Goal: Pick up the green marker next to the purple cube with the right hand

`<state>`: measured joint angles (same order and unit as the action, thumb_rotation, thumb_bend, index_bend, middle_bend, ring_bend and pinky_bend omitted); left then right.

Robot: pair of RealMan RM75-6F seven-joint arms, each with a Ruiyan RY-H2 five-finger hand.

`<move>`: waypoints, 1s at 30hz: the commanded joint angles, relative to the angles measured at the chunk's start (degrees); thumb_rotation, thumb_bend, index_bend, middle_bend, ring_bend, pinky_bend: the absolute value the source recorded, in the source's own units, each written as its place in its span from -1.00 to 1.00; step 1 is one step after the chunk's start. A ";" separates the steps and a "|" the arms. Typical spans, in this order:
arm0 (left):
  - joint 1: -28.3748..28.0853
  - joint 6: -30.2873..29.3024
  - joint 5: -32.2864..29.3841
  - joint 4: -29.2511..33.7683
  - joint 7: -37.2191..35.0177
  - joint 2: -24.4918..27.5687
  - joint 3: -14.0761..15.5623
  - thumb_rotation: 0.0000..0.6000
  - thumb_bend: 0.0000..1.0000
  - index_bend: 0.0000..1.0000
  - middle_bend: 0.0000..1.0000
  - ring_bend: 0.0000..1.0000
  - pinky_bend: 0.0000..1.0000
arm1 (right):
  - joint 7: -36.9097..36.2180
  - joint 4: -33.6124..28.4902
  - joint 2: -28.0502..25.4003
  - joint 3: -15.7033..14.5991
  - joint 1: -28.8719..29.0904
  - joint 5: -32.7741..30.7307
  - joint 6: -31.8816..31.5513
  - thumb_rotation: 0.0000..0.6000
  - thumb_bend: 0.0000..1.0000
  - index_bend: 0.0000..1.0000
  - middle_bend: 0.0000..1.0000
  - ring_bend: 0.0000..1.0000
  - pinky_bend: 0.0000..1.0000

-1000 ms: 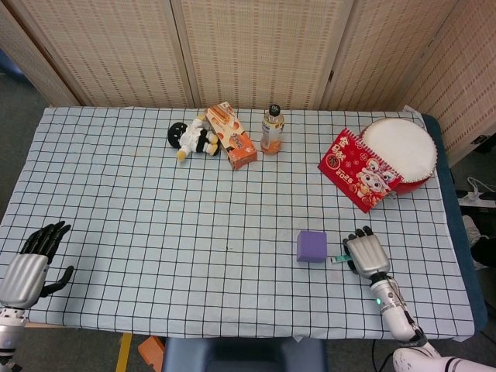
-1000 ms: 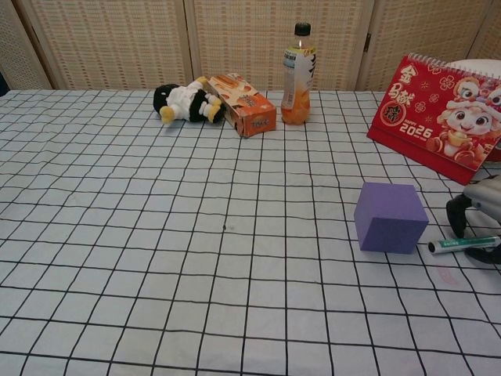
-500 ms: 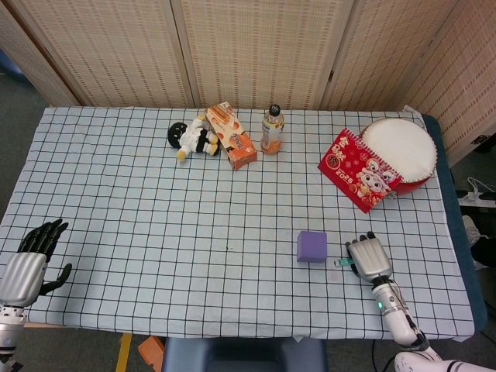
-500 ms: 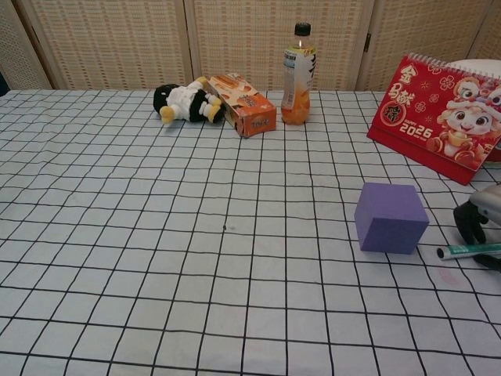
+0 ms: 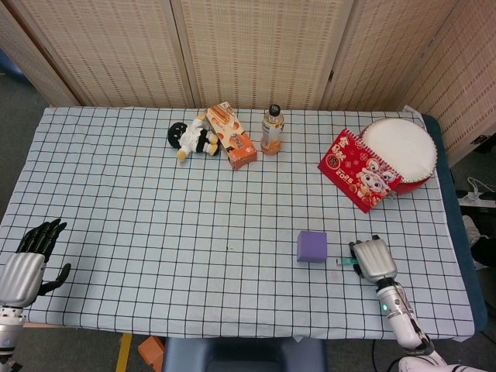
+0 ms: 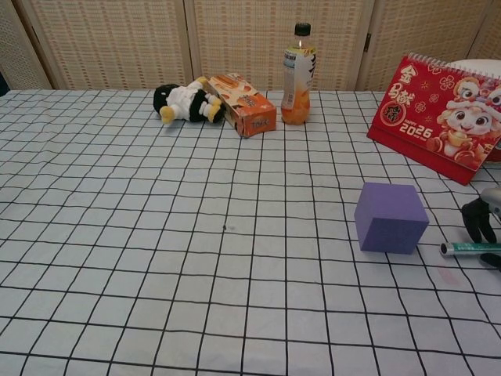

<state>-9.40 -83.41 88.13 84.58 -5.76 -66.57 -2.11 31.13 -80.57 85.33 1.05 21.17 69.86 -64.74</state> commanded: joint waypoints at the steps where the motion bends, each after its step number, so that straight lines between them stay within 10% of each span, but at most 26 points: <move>1: 0.01 -0.02 0.07 0.01 0.03 0.00 0.04 1.00 -0.18 -0.97 -1.00 -1.00 -0.81 | -1.58 -0.47 -1.53 0.62 -0.63 1.26 -1.76 1.00 -0.08 0.81 0.64 0.25 -0.22; 30: -0.37 0.68 0.36 0.03 -1.69 0.55 0.33 1.00 -0.17 -0.97 -1.00 -1.00 -0.81 | 11.43 -6.83 0.25 4.36 6.98 -5.10 2.87 1.00 -0.07 0.82 0.65 0.25 -0.22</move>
<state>-9.77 -82.73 88.49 84.62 -7.45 -66.02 -1.78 42.24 -87.39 85.28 5.24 27.90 65.04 -61.98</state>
